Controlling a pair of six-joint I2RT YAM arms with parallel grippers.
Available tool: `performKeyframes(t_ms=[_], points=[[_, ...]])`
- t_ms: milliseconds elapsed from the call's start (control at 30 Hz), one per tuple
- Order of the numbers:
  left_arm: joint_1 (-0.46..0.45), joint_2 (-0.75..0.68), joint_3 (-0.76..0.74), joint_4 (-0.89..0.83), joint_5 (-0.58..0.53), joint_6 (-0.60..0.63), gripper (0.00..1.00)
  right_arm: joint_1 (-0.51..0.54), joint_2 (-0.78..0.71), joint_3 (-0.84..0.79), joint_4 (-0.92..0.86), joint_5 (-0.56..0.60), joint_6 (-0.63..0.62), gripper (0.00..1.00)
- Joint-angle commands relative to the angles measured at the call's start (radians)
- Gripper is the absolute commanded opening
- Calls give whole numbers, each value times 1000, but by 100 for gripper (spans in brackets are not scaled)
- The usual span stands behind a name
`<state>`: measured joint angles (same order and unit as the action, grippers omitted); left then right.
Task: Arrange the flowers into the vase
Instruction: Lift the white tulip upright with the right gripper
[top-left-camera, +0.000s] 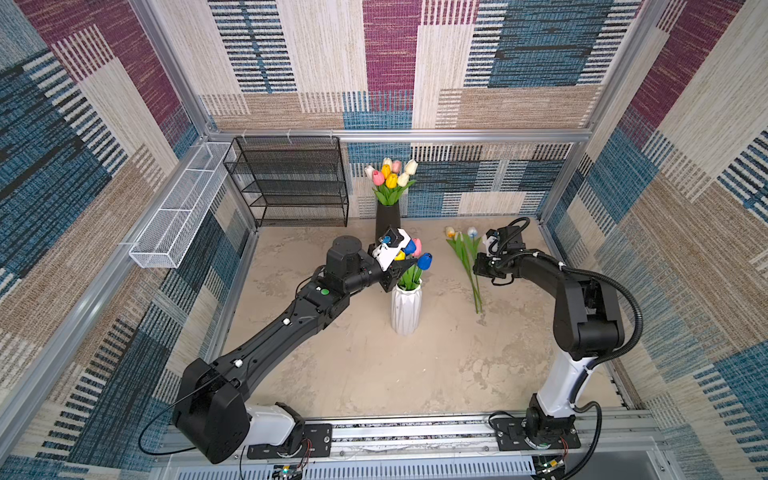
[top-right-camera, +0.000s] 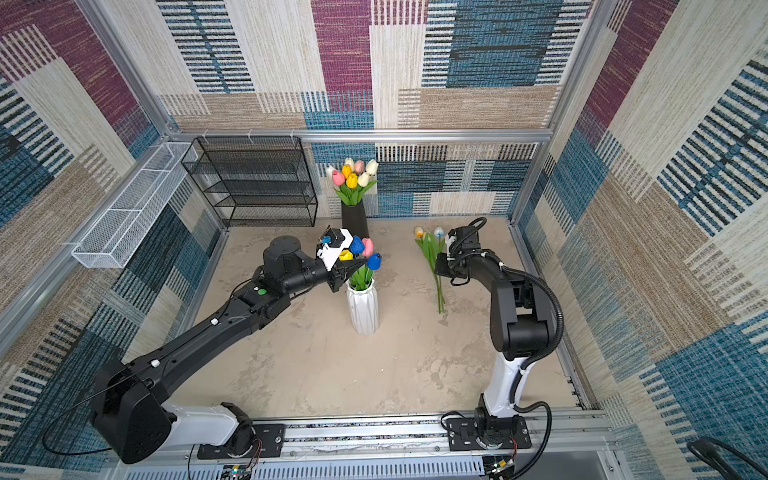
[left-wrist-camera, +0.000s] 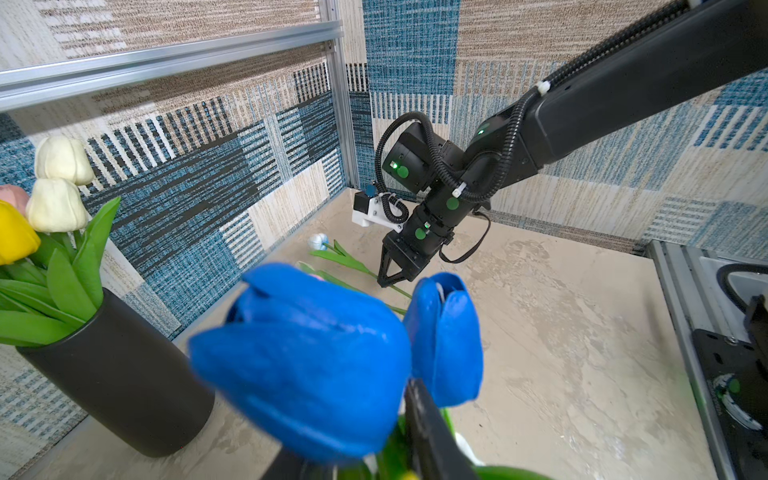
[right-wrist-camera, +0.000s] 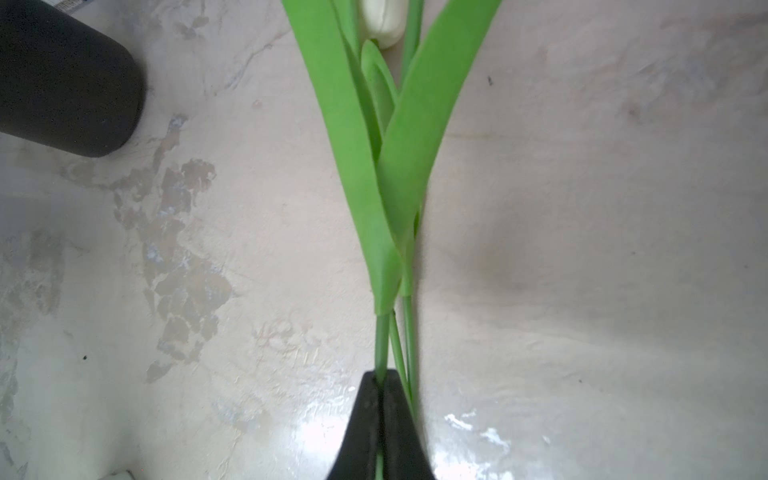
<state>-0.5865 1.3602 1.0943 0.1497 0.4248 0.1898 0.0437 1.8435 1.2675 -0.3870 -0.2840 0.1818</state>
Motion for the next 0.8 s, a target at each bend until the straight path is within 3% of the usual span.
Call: performKeyframes(t_ms=[0,200,367,633,767], points=[[1,-4,9,27,12,-24,31,-1,-95,-32,7,6,28,0],[1,-19,6,21,11,-23,31,0,-427,-111,190,-165,58,0],[1,-27,-3,25,7,-23,31,62,-696,-232,651,-409,203,0],[1,-27,-10,30,3,-22,31,369,-774,-443,1298,-339,231,0],[2,-29,-14,29,-3,-17,30,432,-750,-483,1419,-299,223,0]])
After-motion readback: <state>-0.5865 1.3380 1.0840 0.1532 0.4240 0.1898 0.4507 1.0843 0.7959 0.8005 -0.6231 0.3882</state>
